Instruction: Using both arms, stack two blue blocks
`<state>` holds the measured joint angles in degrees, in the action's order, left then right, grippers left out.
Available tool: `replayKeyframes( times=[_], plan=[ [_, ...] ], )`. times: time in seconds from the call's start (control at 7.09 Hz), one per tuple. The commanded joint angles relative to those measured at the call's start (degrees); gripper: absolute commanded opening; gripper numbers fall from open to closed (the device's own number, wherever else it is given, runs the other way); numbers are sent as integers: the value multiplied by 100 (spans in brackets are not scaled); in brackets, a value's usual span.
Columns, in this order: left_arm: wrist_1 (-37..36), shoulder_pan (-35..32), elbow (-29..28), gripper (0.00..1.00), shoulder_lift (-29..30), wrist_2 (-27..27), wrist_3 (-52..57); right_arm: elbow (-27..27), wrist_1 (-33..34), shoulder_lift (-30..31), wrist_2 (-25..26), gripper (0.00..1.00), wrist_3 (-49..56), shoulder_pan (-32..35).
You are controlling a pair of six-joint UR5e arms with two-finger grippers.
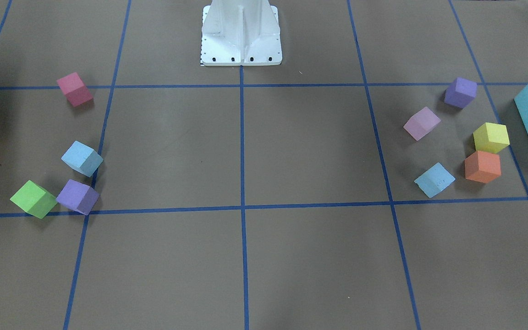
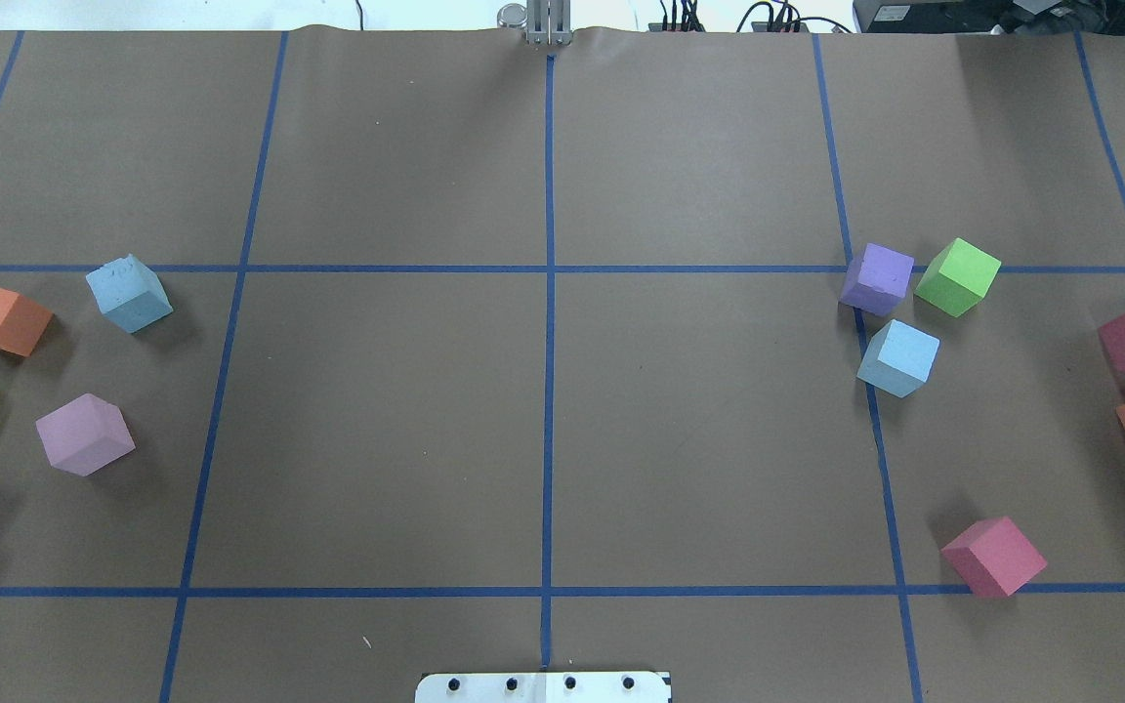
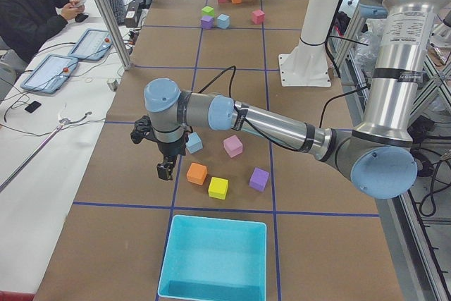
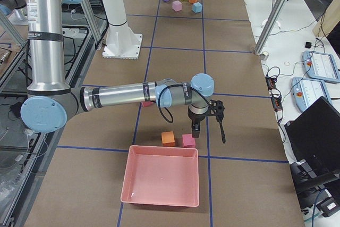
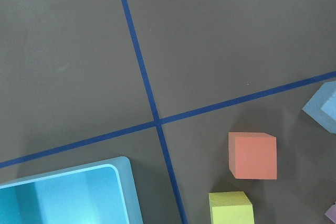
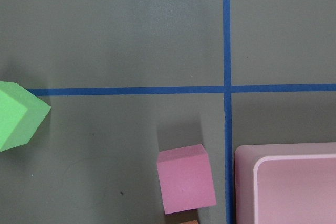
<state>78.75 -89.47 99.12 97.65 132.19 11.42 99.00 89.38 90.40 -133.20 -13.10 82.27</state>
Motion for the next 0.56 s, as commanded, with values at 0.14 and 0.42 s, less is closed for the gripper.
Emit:
replayKeyframes(
  times=[0.14, 0.42],
  plan=[
    [0, 0, -16, 100, -1, 0, 0, 58, 18, 30, -13, 100, 36, 18],
    [-9, 18, 28, 100, 25, 0, -17, 146, 9, -127, 285, 100, 0, 18]
  ],
)
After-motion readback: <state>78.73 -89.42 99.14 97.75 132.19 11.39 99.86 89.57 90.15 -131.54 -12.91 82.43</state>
